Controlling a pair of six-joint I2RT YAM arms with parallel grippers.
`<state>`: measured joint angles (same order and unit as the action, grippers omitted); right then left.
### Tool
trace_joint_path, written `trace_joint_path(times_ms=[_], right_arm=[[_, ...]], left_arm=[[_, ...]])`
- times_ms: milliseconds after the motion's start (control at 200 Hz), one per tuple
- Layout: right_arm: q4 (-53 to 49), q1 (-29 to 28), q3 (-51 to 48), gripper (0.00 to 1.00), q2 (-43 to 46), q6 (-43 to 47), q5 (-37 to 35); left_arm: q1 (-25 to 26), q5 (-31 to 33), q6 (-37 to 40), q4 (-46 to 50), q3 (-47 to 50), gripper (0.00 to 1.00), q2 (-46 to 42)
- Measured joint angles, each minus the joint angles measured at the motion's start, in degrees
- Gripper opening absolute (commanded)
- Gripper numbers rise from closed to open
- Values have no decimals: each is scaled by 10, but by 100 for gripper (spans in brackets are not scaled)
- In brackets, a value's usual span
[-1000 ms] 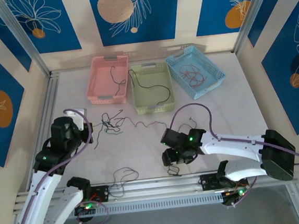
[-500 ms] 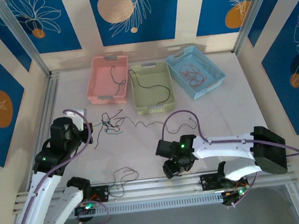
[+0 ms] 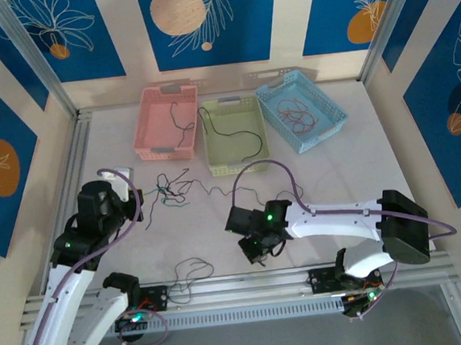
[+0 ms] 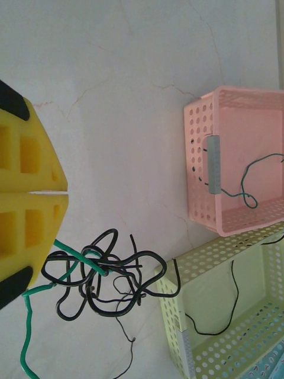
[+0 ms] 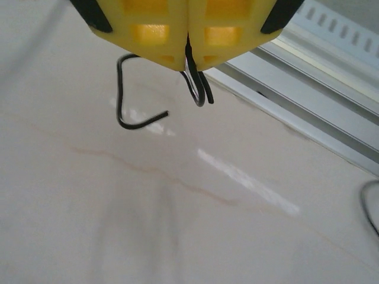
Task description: Untangle the cables
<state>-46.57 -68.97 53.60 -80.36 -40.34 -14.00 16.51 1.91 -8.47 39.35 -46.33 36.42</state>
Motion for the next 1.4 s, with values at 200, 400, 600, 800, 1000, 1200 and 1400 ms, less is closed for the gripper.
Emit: trace_joint_path(times_ms=[200, 400, 600, 800, 1000, 1200, 1400], right_arm=[[20, 115, 55, 0, 47, 41, -2], [79, 292, 172, 0, 33, 66, 25], [134, 396, 337, 0, -126, 68, 42], [139, 424, 486, 1, -316, 54, 49], [120, 436, 574, 54, -422, 36, 71], [137, 430, 516, 57, -374, 51, 92], [232, 373, 226, 49, -119, 69, 123]], left_arm=[[0, 0, 0, 0, 0, 0, 0], [0, 0, 0, 0, 0, 0, 0], [0, 0, 0, 0, 2, 0, 0], [0, 0, 0, -2, 2, 0, 1], [0, 0, 0, -4, 3, 0, 2], [0, 0, 0, -4, 3, 0, 5], [0, 0, 0, -5, 3, 0, 4]])
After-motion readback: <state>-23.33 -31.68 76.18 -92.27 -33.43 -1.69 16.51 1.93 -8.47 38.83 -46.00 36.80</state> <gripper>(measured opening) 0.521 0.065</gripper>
